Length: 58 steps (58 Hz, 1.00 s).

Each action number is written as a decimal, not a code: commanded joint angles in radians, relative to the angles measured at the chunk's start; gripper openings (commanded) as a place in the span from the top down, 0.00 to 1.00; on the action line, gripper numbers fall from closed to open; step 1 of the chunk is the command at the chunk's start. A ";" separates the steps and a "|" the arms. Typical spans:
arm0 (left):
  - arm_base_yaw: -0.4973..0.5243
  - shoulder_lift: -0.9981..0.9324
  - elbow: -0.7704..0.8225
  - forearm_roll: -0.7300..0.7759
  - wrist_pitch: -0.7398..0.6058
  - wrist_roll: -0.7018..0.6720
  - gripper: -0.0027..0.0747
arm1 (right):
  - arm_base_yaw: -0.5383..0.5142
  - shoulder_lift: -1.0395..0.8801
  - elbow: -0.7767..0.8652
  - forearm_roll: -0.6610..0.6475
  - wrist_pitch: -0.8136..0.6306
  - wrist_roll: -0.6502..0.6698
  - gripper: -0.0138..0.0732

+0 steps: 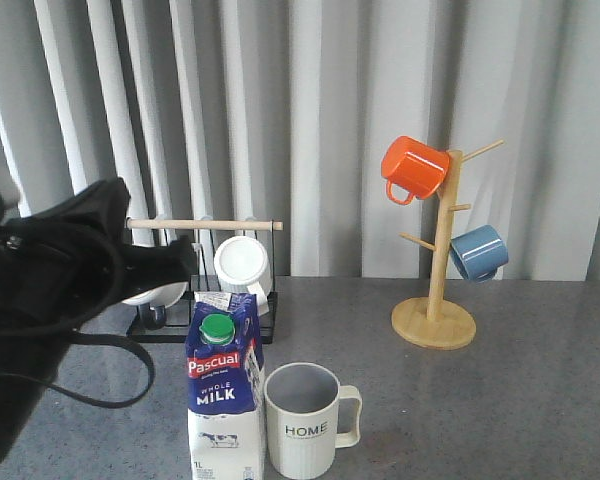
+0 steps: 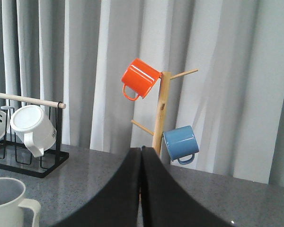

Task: Place milk next to cup
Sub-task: 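Open the left gripper and lift it away from the carton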

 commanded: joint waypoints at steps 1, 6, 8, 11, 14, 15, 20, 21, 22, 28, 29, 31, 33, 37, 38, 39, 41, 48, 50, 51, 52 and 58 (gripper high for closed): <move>-0.007 -0.059 -0.019 0.043 -0.046 0.004 0.98 | -0.007 -0.003 -0.027 0.002 -0.072 0.000 0.85; -0.007 -0.072 -0.019 0.043 -0.046 0.007 0.97 | -0.007 -0.003 -0.027 0.002 -0.072 0.000 0.85; -0.007 -0.072 -0.019 0.043 -0.053 0.005 0.98 | -0.007 -0.003 -0.027 0.002 -0.072 0.000 0.85; -0.007 -0.072 -0.019 0.047 -0.053 -0.034 0.98 | -0.007 -0.003 -0.027 0.002 -0.072 0.000 0.85; -0.007 -0.072 -0.023 0.093 -0.040 -0.119 0.98 | -0.007 -0.003 -0.027 0.002 -0.072 0.000 0.85; -0.007 -0.072 -0.023 0.112 -0.034 -0.148 0.98 | -0.007 -0.003 -0.027 0.002 -0.072 0.000 0.85; -0.007 -0.072 -0.024 0.287 0.035 -0.371 0.98 | -0.007 -0.003 -0.027 0.002 -0.072 0.000 0.85; -0.007 -0.072 -0.024 0.341 0.050 -0.422 0.98 | -0.007 -0.003 -0.027 0.001 -0.072 0.000 0.85; -0.007 -0.072 -0.024 0.379 0.074 -0.455 0.98 | -0.007 -0.003 -0.027 0.001 -0.072 0.000 0.85; -0.007 -0.072 -0.019 0.695 0.205 -0.668 0.98 | -0.007 -0.003 -0.027 0.001 -0.072 0.000 0.85; -0.007 -0.072 -0.019 0.722 0.229 -0.685 0.98 | -0.007 -0.003 -0.027 0.001 -0.072 0.000 0.85; -0.004 -0.083 -0.019 0.770 0.288 -0.713 0.98 | -0.007 -0.003 -0.027 0.001 -0.072 0.000 0.85; 0.002 -0.093 -0.019 0.796 0.349 -0.713 0.98 | -0.007 -0.003 -0.027 0.001 -0.072 0.000 0.85; 0.030 -0.125 -0.019 0.802 0.483 -0.696 0.98 | -0.007 -0.003 -0.027 0.001 -0.072 0.000 0.85; 0.043 -0.139 -0.019 0.802 0.527 -0.696 0.98 | -0.007 -0.003 -0.027 0.001 -0.072 0.000 0.85; 0.054 -0.149 -0.019 0.802 0.558 -0.696 0.98 | -0.007 -0.003 -0.027 0.001 -0.072 0.000 0.85; 0.085 -0.179 -0.019 0.803 0.639 -0.696 0.98 | -0.007 -0.003 -0.027 0.001 -0.072 0.000 0.85; 0.211 -0.316 0.008 0.821 0.873 -0.705 0.98 | -0.007 -0.003 -0.027 0.001 -0.072 0.000 0.85; 0.251 -0.362 0.035 0.839 0.894 -0.723 0.98 | -0.007 -0.003 -0.027 0.001 -0.072 0.000 0.85; 0.273 -0.380 0.056 0.847 0.897 -0.732 0.98 | -0.007 -0.003 -0.027 0.001 -0.072 0.000 0.85; 0.288 -0.411 0.072 0.862 0.897 -0.747 0.98 | -0.007 -0.003 -0.027 0.001 -0.072 0.000 0.85; 0.396 -0.580 0.230 0.944 0.871 -0.836 0.98 | -0.007 -0.003 -0.027 0.001 -0.072 0.000 0.85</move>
